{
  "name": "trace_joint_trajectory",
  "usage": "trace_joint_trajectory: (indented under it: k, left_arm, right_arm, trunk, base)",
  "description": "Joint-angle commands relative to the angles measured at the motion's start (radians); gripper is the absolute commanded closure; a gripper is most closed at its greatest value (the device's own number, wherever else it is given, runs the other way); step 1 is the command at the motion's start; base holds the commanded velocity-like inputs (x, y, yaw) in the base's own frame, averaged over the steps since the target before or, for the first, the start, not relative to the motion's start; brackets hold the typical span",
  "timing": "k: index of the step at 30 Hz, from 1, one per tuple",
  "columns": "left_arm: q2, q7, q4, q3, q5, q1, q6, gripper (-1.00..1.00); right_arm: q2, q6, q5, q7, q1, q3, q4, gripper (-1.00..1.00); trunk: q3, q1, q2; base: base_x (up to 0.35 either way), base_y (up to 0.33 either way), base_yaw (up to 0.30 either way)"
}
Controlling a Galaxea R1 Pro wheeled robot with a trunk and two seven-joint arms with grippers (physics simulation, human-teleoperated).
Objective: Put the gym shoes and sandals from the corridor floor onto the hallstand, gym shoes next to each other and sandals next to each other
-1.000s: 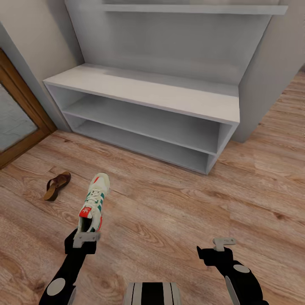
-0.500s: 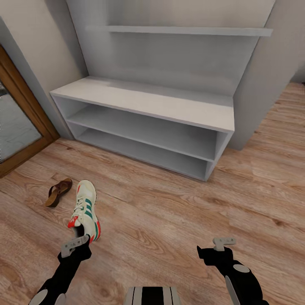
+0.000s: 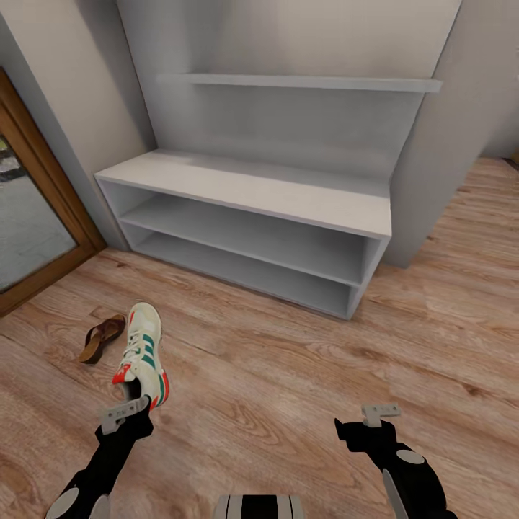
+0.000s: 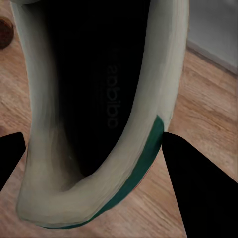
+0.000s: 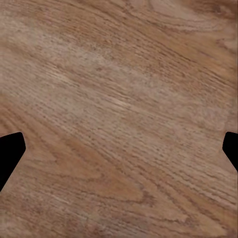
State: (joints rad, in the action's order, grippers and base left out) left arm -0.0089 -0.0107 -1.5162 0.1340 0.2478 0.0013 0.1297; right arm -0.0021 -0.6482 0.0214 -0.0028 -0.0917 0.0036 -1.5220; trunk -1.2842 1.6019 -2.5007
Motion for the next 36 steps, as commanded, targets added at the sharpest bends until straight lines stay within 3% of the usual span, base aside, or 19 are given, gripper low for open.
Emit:
trace_joint_trajectory:
  k: [1, 4, 12, 30, 36]
  left_arm:
    - [0.001, -0.002, -0.002, 0.007, 0.01, -0.005, 0.007, 1.0]
    - [0.002, -0.002, -0.002, 0.021, 0.009, -0.011, 0.007, 1.0]
    - [0.003, 0.0, 0.0, 0.041, 0.006, -0.015, 0.007, 1.0]
    - [0.0, 0.004, 0.004, 0.037, 0.006, -0.017, 0.007, 1.0]
    - [0.001, 0.0, 0.003, 0.033, 0.007, -0.017, 0.006, 1.0]
  right_arm:
    - [0.0, -0.005, 0.002, -0.001, 0.0, 0.001, -0.001, -1.0]
    - [0.0, -0.005, 0.0, 0.0, 0.0, 0.001, -0.001, -1.0]
    - [0.001, -0.005, -0.003, 0.001, 0.0, 0.001, 0.0, -1.0]
    - [0.002, -0.005, -0.005, -0.002, 0.0, 0.003, -0.001, -1.0]
    - [0.002, -0.005, -0.004, -0.003, 0.0, 0.003, -0.001, -1.0]
  trunk:
    - [0.003, -0.001, 0.0]
    - [0.015, -0.002, 0.001]
    - [0.04, -0.033, 0.057]
    - [0.096, -0.102, 0.183]
    - [0.096, -0.102, 0.183]
  base:
    - [0.0, 0.0, 0.0]
    - [0.0, 0.0, 0.0]
    - [0.0, 0.0, 0.0]
    - [0.0, 0.0, 0.0]
    - [0.0, 0.0, 0.0]
